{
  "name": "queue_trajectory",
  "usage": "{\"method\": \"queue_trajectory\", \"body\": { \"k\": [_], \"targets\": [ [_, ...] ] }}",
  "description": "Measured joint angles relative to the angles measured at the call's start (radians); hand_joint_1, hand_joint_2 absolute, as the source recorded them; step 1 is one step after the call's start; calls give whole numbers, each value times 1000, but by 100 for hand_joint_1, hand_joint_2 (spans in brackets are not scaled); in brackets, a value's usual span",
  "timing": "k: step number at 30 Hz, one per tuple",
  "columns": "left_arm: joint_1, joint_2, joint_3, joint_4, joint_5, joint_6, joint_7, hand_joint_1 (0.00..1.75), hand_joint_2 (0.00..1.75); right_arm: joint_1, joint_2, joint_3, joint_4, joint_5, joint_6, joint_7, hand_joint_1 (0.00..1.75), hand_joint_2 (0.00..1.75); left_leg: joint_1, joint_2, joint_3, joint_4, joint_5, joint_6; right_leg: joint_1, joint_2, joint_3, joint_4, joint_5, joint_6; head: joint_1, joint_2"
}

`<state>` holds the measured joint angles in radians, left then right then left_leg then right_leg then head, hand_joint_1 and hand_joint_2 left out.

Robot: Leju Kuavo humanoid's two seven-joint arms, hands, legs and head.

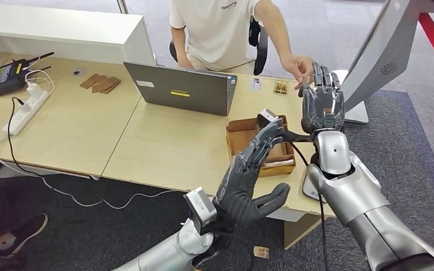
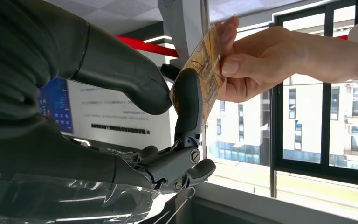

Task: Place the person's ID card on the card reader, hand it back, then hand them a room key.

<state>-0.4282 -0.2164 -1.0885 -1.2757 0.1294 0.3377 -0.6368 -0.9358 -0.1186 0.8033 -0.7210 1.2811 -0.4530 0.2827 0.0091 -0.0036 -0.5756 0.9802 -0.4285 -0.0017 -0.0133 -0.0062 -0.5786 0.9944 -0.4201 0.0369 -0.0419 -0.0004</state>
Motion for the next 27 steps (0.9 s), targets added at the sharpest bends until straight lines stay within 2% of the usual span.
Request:
{"method": "queue_trajectory", "body": {
  "k": [2, 3, 13, 27],
  "targets": [
    [-5, 0, -2, 6, 5, -2, -6, 0, 175, -14, 9, 3, 28, -4, -2, 0, 3, 175, 0, 0, 0, 0, 0, 0, 0, 0, 0, 0, 0, 0, 0, 0],
    [-7, 0, -3, 8, 7, -1, -9, 0, 175, -18, 15, 5, 41, -7, -6, -1, 0, 175, 0, 0, 0, 0, 0, 0, 0, 0, 0, 0, 0, 0, 0, 0],
    [-10, 3, -4, 24, -1, 15, -19, 0, 175, -36, 68, 27, 140, -72, -113, -1, 0, 175, 0, 0, 0, 0, 0, 0, 0, 0, 0, 0, 0, 0, 0, 0],
    [-8, 21, 2, 23, -11, 37, 3, 0, 175, -35, 42, 43, 160, -88, -203, 25, 0, 175, 0, 0, 1, 0, 0, 0, 0, 0, 0, 0, 0, 0, 0, 0]
  ]
}}
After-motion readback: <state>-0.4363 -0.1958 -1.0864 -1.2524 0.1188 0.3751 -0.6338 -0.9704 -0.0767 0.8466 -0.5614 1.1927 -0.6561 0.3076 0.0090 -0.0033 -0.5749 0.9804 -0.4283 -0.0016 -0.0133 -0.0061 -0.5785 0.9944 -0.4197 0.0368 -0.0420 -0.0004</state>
